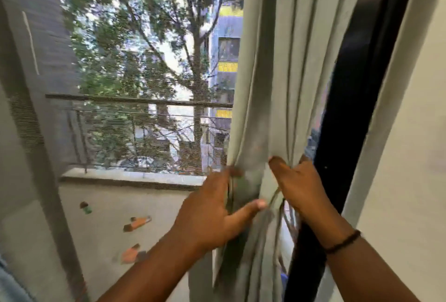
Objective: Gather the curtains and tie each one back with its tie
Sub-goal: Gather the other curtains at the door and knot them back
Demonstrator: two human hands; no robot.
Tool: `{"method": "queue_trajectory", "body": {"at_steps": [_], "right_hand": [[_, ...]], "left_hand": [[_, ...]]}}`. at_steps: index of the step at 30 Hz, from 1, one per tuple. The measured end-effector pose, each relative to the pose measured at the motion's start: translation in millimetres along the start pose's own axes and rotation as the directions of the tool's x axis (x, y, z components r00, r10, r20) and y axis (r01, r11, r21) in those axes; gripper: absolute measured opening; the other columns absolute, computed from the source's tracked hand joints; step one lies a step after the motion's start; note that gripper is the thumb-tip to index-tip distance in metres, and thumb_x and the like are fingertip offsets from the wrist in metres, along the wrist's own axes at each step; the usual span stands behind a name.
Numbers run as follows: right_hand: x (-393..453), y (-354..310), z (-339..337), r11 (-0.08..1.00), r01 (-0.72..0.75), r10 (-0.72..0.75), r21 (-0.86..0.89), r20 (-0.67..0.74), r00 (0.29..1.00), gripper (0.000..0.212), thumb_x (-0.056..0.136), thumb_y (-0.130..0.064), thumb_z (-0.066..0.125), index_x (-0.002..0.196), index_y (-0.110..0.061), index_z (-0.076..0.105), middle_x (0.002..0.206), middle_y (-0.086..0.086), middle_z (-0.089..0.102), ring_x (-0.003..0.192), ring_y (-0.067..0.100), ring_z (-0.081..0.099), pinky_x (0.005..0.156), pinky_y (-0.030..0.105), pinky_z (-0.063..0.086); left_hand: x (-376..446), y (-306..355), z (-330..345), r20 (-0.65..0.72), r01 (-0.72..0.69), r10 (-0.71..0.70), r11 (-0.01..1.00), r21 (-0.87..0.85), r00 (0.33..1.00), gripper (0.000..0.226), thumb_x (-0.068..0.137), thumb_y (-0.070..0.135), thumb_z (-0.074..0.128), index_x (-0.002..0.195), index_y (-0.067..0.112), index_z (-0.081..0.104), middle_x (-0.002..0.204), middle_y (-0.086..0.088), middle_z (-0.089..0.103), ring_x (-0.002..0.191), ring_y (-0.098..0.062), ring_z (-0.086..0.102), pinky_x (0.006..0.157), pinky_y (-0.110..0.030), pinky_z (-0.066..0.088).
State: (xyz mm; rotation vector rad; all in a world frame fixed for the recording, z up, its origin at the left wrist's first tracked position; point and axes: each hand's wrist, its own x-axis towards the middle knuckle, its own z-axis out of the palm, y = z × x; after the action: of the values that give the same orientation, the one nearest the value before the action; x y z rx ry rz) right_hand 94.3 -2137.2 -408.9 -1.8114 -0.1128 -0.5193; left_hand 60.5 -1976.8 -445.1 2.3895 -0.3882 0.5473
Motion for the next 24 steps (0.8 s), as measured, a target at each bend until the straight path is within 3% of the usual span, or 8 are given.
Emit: {"method": "queue_trajectory", "body": {"at_steps": [3, 6, 9, 14, 17, 19, 21, 24], "right_hand": [[-7.4, 4.3, 2.4, 0.994, 0.016, -0.02, -0.109, -0.038, 0.999, 0.02, 0.073, -0.034, 0.062, 0.084, -0.017, 0.065, 0.083, 0.003, 0.07, 0.08, 0.017, 0.067, 0.08, 0.036, 0.056], [-21.2, 8.6, 9.6, 0.954, -0.056, 0.017, -0.295, -0.133, 0.991, 0.027, 0.083, -0.026, 0.06, 0.105, -0.011, 0.059, 0.095, 0.003, 0.066, 0.091, 0.021, 0.063, 0.081, 0.03, 0.05], [-34.9, 9.4, 11.8, 0.876, -0.191, 0.128, -0.442, -0.169, 0.977, 0.02, 0.091, -0.025, 0.056, 0.093, -0.005, 0.053, 0.084, 0.013, 0.061, 0.091, 0.034, 0.063, 0.068, 0.03, 0.045], [-53.6, -5.3, 9.6, 0.767, -0.228, 0.189, -0.6, -0.128, 0.974, 0.023, 0.094, -0.029, 0.051, 0.091, -0.006, 0.052, 0.08, 0.007, 0.058, 0.084, 0.029, 0.06, 0.061, 0.025, 0.039], [-54.9, -11.4, 5.5, 0.675, -0.179, 0.187, -0.715, -0.069, 0.98, 0.02, 0.091, -0.017, 0.048, 0.098, 0.0, 0.058, 0.09, 0.014, 0.061, 0.09, 0.033, 0.062, 0.063, 0.027, 0.036], [-57.8, -15.9, 2.4, 0.749, -0.21, 0.256, -0.628, -0.017, 0.966, 0.021, 0.089, -0.015, 0.05, 0.1, 0.0, 0.06, 0.081, 0.011, 0.059, 0.077, 0.032, 0.065, 0.057, 0.027, 0.044], [-66.1, -20.5, -2.4, 0.873, -0.324, 0.373, -0.365, 0.071, 0.925, 0.021, 0.09, -0.013, 0.05, 0.103, -0.004, 0.064, 0.076, 0.013, 0.064, 0.063, 0.029, 0.065, 0.053, 0.032, 0.056], [-80.5, -27.3, -12.5, 0.913, -0.402, 0.407, -0.063, 0.151, 0.901, 0.016, 0.093, -0.011, 0.051, 0.092, -0.008, 0.066, 0.06, 0.006, 0.066, 0.047, 0.014, 0.062, 0.044, 0.025, 0.052]], "left_hand": [[-4.2, -18.9, -11.7, -0.06, 0.029, -0.044, 0.973, -0.227, 0.997, 0.063, 0.068, 0.073, 0.059, 0.113, 0.052, 0.021, 0.098, 0.01, 0.063, 0.082, -0.016, 0.066, 0.073, -0.031, 0.052], [-3.1, -19.9, -15.9, -0.025, 0.051, -0.058, 0.973, -0.226, 0.998, 0.076, 0.071, 0.065, 0.063, 0.131, 0.043, 0.022, 0.111, 0.007, 0.061, 0.1, -0.02, 0.063, 0.078, -0.024, 0.046], [-5.9, -15.5, -16.6, 0.07, 0.027, -0.011, 0.972, -0.232, 0.997, 0.079, 0.068, 0.07, 0.063, 0.136, 0.037, 0.039, 0.123, 0.016, 0.058, 0.116, -0.012, 0.056, 0.091, -0.022, 0.044], [-22.7, 2.2, -1.1, -0.133, -0.115, 0.108, 0.993, -0.041, 0.985, 0.044, 0.081, 0.053, 0.059, 0.114, 0.024, 0.057, 0.115, 0.0, 0.055, 0.107, -0.021, 0.052, 0.083, -0.031, 0.046], [-36.3, 21.7, 6.2, -0.106, -0.154, 0.15, 0.988, -0.03, 0.983, 0.03, 0.086, 0.044, 0.054, 0.107, 0.023, 0.051, 0.107, 0.002, 0.055, 0.1, -0.02, 0.052, 0.074, -0.031, 0.045], [-38.0, 29.7, 6.7, -0.079, -0.143, 0.142, 0.989, -0.018, 0.987, 0.02, 0.09, 0.039, 0.049, 0.102, 0.024, 0.044, 0.102, 0.003, 0.057, 0.094, -0.022, 0.056, 0.067, -0.031, 0.043], [-37.1, 36.0, 6.5, -0.074, -0.127, 0.125, 0.992, -0.013, 0.989, 0.018, 0.091, 0.037, 0.047, 0.101, 0.023, 0.042, 0.099, 0.0, 0.058, 0.091, -0.024, 0.058, 0.068, -0.034, 0.046], [-42.2, 47.6, 9.6, -0.035, -0.125, 0.126, 0.991, 0.038, 0.991, 0.021, 0.091, 0.038, 0.046, 0.105, 0.022, 0.042, 0.103, 0.0, 0.058, 0.094, -0.023, 0.059, 0.066, -0.03, 0.043]]}}
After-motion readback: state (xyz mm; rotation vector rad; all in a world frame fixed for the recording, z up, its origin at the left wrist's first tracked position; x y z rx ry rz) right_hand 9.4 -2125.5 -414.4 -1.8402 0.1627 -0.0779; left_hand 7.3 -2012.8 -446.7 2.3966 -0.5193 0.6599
